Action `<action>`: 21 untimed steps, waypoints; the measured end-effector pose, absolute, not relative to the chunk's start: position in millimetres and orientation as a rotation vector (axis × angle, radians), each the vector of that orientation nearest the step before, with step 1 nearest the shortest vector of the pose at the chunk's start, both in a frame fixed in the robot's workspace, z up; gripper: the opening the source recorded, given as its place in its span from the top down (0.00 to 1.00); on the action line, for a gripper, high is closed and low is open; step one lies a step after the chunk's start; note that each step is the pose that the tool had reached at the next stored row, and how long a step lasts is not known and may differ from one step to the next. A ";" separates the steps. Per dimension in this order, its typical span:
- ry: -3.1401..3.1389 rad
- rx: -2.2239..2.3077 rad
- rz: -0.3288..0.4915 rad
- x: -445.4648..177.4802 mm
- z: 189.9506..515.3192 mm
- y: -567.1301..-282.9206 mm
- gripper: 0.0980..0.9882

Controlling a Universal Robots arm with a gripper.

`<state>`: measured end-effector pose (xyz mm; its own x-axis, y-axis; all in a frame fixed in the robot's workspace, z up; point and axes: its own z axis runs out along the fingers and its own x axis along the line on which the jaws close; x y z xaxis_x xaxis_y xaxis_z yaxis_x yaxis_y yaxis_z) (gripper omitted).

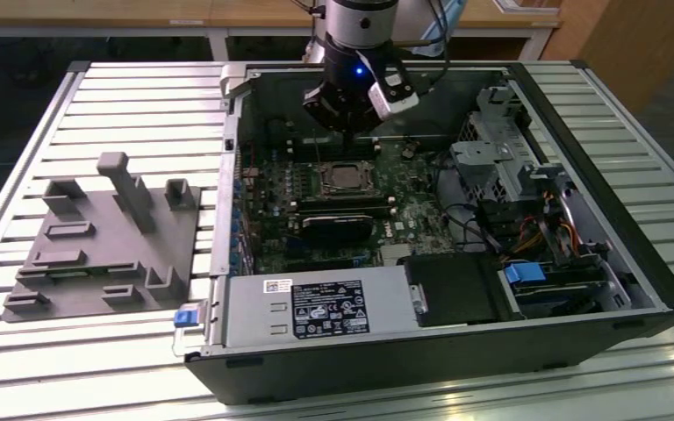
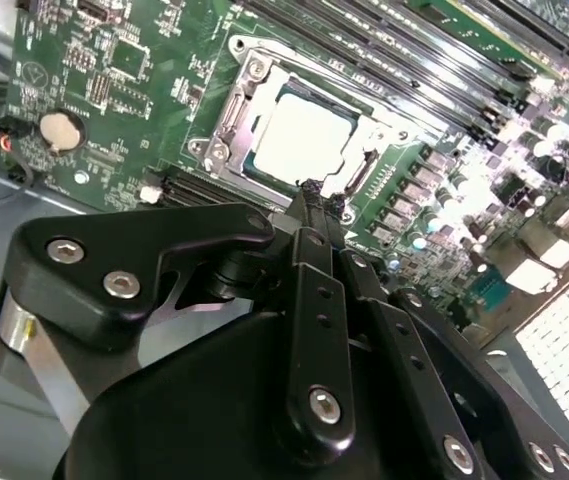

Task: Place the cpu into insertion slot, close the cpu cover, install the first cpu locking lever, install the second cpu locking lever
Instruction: 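Install the first cpu locking lever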

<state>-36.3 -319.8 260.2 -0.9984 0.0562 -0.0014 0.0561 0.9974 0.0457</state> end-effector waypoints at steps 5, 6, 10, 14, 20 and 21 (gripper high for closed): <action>3.140 -0.052 0.076 -36.4 260.0 -319.9 0.99; 3.140 -0.079 0.076 -36.4 259.9 -319.9 0.99; 3.137 -0.130 0.078 -38.4 259.5 -319.8 0.99; 3.135 -0.129 0.077 -45.8 259.3 -319.7 0.99; 3.134 -0.124 0.077 -56.9 259.1 -319.1 0.99; 3.134 -0.124 0.078 -58.1 259.0 -318.9 0.99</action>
<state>-58.1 -318.9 259.0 -0.9969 -0.0787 -0.0062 -0.0789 0.9957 0.0494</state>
